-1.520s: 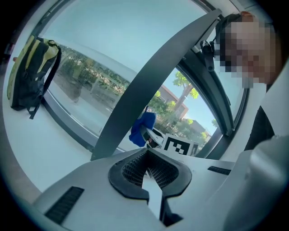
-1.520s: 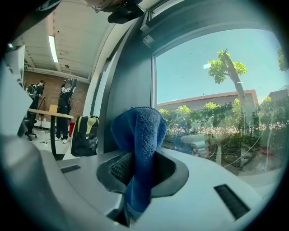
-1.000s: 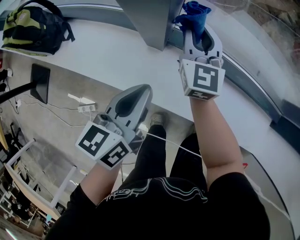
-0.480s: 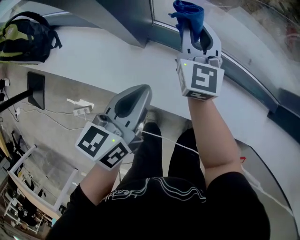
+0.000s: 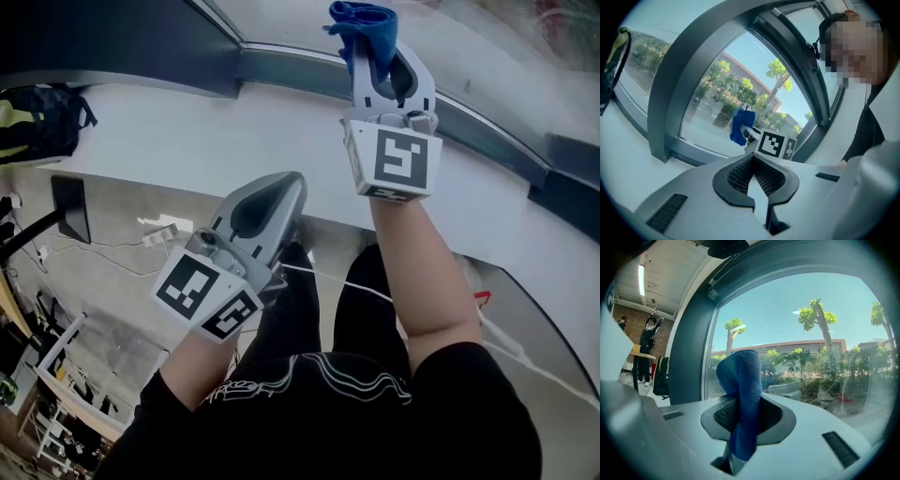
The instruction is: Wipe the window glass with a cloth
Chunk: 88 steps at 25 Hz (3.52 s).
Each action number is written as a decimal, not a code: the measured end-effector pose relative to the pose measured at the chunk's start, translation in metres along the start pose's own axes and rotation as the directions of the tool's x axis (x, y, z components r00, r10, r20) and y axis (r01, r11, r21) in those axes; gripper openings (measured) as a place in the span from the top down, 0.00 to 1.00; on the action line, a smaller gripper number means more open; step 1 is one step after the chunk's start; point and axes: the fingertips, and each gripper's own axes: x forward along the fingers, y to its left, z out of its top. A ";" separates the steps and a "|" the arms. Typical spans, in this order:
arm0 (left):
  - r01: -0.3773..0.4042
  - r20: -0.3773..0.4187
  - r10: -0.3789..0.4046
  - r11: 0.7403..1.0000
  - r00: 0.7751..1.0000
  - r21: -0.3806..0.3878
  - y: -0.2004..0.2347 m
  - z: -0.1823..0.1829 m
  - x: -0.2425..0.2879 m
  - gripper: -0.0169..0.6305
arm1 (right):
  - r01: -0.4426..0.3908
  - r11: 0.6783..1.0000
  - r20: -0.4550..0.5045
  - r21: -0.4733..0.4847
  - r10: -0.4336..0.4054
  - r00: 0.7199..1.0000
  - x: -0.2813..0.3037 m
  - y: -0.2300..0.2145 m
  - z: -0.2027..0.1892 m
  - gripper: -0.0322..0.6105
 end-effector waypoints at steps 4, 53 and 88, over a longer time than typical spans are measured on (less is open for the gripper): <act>0.018 -0.022 -0.018 1.000 1.000 0.011 -0.019 -0.010 0.017 0.96 | 0.011 1.000 0.013 0.003 -0.011 1.000 -0.014 -0.025 -0.001 0.84; 0.227 -0.194 -0.201 0.966 0.960 0.123 -0.273 -0.100 0.220 0.96 | 0.404 0.914 0.033 -0.028 -0.403 0.914 -0.236 -0.418 -0.050 0.84; 0.280 0.004 -0.299 0.899 0.954 0.337 -0.348 0.067 0.061 0.96 | 0.229 0.960 -0.026 0.163 -0.228 0.973 -0.358 -0.291 0.142 0.84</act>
